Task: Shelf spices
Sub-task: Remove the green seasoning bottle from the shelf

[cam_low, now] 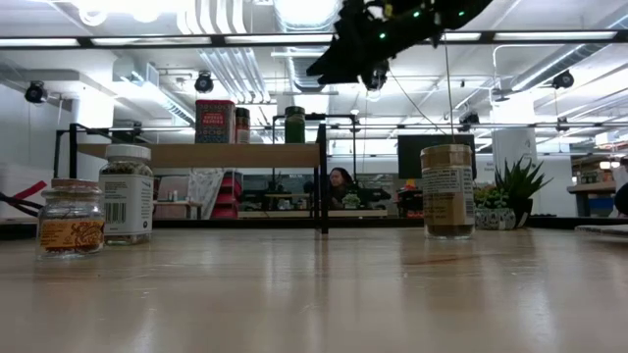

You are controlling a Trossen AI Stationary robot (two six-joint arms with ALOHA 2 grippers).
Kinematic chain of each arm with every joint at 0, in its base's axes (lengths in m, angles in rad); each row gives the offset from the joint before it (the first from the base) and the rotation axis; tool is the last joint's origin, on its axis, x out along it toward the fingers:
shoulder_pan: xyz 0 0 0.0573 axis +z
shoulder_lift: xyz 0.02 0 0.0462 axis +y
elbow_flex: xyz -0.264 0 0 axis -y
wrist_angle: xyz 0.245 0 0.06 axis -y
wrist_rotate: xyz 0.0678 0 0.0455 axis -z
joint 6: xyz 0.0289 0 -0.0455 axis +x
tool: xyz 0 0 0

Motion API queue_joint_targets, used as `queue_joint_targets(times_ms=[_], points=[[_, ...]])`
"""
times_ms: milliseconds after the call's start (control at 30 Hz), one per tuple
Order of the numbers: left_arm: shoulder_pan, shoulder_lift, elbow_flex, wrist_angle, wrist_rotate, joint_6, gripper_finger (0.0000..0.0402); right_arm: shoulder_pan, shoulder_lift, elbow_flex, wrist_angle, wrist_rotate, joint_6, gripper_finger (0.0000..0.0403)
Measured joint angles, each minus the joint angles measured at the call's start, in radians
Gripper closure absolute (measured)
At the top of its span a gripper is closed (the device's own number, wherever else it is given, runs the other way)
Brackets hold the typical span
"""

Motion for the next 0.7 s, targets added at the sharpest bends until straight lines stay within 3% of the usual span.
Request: queue_joint_targets(times_ms=[367,700], points=[[0.0,0.0,0.0,-0.051,0.006,-0.06,0.0157,-0.155,0.117,0.087,0.001,-0.168,0.089,0.0072],[0.01,0.0,0.0,-0.049,0.006,-0.039,0.0159,-0.185,0.205,0.137,0.036,-0.251,0.118,0.0068]])
